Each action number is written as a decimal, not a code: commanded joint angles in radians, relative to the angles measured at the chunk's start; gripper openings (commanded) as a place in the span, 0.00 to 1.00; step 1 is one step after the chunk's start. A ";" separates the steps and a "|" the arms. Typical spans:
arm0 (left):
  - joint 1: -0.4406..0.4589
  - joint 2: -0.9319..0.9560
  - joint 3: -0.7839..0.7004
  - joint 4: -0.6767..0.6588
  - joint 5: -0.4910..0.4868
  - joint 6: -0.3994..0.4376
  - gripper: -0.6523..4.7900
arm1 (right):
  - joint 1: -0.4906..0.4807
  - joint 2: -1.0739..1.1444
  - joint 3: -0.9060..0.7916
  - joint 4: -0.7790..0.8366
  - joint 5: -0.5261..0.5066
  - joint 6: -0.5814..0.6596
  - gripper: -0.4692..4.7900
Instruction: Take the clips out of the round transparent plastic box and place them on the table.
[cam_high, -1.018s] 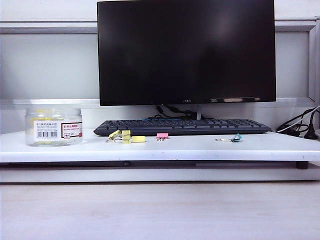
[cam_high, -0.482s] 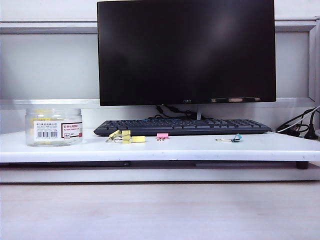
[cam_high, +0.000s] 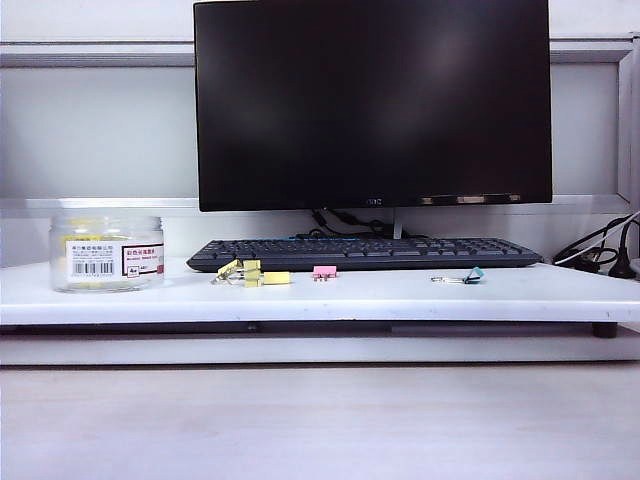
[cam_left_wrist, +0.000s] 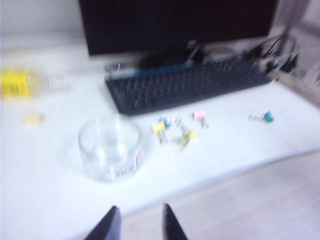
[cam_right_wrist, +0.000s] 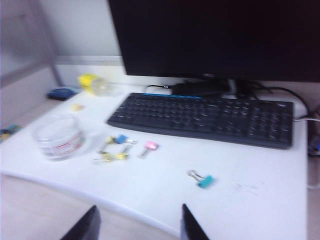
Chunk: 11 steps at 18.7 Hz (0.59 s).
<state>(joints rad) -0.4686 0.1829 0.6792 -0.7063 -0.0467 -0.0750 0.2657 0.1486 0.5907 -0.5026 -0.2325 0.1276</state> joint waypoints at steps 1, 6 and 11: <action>0.000 0.000 -0.082 0.043 -0.047 -0.011 0.34 | 0.001 -0.001 -0.083 0.126 0.042 0.004 0.48; 0.000 0.003 -0.224 0.180 -0.042 -0.016 0.34 | 0.001 -0.001 -0.217 0.204 0.059 0.006 0.48; -0.001 0.003 -0.261 0.386 -0.046 -0.074 0.34 | 0.002 0.000 -0.309 0.224 0.059 0.008 0.48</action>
<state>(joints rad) -0.4686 0.1841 0.4240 -0.3866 -0.0910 -0.1070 0.2661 0.1486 0.2905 -0.3038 -0.1761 0.1318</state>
